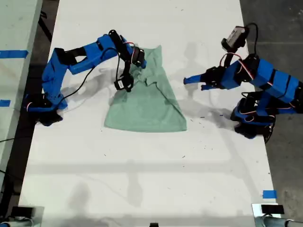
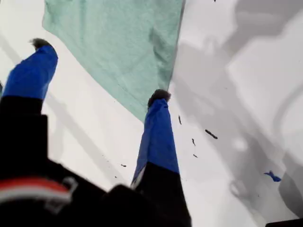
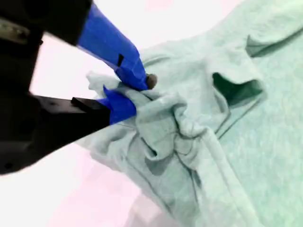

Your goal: Fold tshirt

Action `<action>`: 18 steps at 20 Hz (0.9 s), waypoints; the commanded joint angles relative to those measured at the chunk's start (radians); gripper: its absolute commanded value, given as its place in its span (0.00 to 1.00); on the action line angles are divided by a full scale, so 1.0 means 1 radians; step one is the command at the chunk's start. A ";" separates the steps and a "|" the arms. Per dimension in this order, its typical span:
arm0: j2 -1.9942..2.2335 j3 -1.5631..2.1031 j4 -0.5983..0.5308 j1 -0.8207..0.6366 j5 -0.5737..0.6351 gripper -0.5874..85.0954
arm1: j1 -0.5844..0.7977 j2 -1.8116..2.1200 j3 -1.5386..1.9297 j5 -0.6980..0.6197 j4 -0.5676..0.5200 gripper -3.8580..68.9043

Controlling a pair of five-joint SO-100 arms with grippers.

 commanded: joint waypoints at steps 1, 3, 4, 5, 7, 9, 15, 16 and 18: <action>-0.034 -0.066 -0.032 -0.006 0.012 0.30 | -0.017 0.038 0.000 0.015 0.003 0.53; -0.017 -0.066 0.021 -0.014 0.025 0.36 | -0.018 0.040 0.005 0.018 0.002 0.53; 0.029 -0.064 0.057 -0.017 0.031 0.36 | -0.018 0.040 0.008 0.018 0.000 0.53; 0.087 -0.063 0.097 -0.021 0.037 0.36 | -0.018 0.040 0.009 0.018 -0.002 0.53; 0.218 -0.058 0.221 -0.041 0.032 0.35 | -0.021 0.040 0.009 0.018 -0.003 0.53; 0.342 -0.017 0.380 -0.060 0.008 0.23 | -0.029 0.040 0.009 0.014 -0.003 0.51; 0.623 0.245 0.650 0.031 -0.140 0.04 | -0.051 0.040 0.014 -0.002 0.005 0.05; 0.686 0.333 0.637 0.058 -0.161 0.03 | -0.058 0.037 0.012 -0.002 0.012 0.03; 0.836 0.548 0.572 0.118 -0.221 0.01 | -0.091 0.037 0.012 0.006 0.021 0.03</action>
